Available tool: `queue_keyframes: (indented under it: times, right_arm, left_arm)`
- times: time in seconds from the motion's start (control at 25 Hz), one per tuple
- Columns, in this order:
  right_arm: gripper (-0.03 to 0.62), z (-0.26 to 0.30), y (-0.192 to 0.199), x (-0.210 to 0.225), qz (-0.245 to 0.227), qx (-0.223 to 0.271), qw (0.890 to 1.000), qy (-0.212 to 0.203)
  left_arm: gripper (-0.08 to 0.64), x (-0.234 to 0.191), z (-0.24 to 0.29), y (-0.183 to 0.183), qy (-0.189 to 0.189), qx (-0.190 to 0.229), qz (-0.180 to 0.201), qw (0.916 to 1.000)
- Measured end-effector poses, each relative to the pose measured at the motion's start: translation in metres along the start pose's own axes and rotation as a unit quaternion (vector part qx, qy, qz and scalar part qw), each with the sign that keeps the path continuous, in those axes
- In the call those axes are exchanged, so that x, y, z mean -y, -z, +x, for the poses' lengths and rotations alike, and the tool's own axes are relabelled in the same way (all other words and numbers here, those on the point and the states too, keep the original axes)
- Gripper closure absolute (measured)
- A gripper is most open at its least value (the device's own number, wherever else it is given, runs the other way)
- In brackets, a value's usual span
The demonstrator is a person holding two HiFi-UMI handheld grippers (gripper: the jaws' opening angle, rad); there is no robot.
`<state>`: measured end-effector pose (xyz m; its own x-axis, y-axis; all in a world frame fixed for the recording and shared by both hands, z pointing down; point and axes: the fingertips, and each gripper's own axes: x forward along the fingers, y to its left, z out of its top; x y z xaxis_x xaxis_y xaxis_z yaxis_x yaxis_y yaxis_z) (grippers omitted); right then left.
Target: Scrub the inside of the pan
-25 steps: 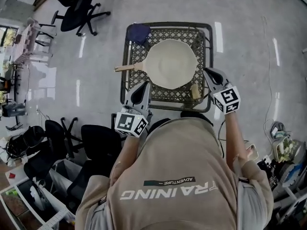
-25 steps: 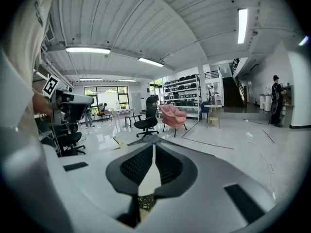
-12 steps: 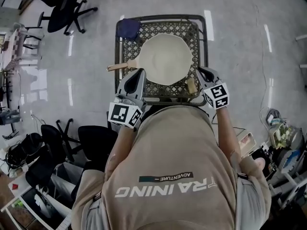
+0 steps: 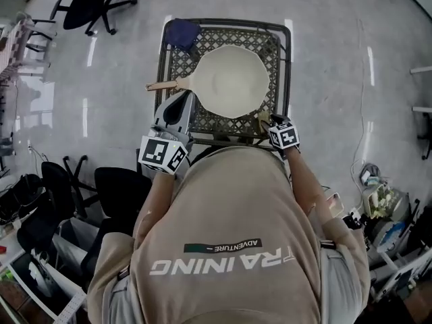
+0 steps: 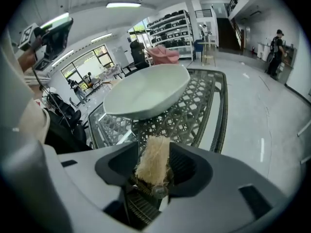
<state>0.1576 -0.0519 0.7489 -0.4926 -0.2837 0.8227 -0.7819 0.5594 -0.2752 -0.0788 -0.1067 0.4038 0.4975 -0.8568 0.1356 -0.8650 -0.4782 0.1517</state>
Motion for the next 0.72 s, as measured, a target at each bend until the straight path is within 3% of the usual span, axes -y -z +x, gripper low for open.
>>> queue_keyframes:
  times: [0.24, 0.44, 0.72]
  right_arm:
    - [0.377, 0.026, 0.019, 0.007, 0.030, -0.032, 0.999, 0.010]
    - [0.379, 0.040, 0.033, 0.009, 0.019, -0.079, 0.997, 0.015]
    - [0.464, 0.043, 0.037, 0.000, -0.016, -0.081, 0.997, 0.005]
  left_arm:
    - [0.541, -0.020, -0.031, 0.014, -0.054, -0.022, -0.008, 0.9983]
    - [0.541, -0.022, -0.047, 0.012, -0.081, -0.024, -0.009, 0.9964]
    - [0.541, -0.025, -0.063, 0.015, -0.117, -0.019, -0.014, 0.9929]
